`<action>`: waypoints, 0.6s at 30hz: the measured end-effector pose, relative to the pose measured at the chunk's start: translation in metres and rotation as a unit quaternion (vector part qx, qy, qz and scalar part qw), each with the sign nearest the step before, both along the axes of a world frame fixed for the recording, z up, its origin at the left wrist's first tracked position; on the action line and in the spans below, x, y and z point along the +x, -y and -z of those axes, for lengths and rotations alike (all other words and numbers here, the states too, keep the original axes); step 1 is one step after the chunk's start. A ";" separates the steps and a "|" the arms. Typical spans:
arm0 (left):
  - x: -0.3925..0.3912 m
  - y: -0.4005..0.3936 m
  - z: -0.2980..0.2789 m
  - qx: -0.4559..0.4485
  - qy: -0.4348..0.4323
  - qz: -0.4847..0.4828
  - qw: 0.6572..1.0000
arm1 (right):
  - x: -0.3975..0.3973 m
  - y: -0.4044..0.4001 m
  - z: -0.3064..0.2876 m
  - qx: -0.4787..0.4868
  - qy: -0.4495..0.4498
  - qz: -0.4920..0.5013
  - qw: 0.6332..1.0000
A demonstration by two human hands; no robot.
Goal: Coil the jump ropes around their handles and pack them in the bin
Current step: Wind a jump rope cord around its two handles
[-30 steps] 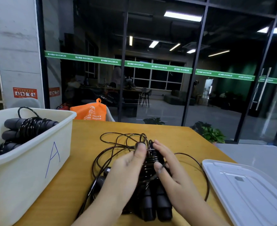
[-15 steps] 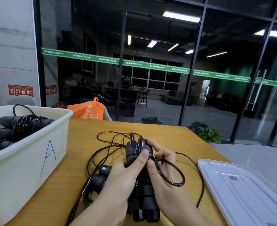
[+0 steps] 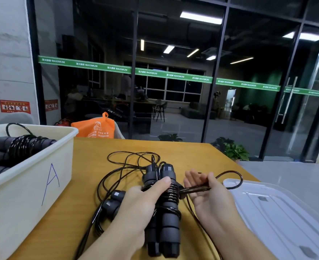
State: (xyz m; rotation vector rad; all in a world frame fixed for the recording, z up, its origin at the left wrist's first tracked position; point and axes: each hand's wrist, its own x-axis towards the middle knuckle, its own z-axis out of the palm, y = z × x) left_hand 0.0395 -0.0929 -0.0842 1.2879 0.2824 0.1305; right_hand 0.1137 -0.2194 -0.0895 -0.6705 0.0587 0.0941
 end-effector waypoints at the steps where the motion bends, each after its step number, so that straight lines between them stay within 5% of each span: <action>1: 0.001 -0.001 0.000 -0.004 -0.001 0.003 1.000 | 0.001 0.002 -0.003 0.038 -0.014 0.003 0.999; 3: 0.001 -0.002 0.001 0.003 0.001 0.011 1.000 | 0.001 0.004 -0.005 0.029 -0.017 0.013 0.999; 6: -0.001 0.002 0.001 0.048 0.012 0.008 0.999 | -0.001 0.004 -0.005 -0.171 0.052 0.051 0.982; 11: -0.001 0.007 0.002 0.080 0.002 -0.050 0.996 | -0.020 -0.005 -0.005 -0.444 0.229 0.014 0.866; 18: -0.002 0.010 -0.001 0.127 -0.021 -0.131 0.983 | -0.030 -0.004 -0.002 -0.608 0.342 0.022 0.716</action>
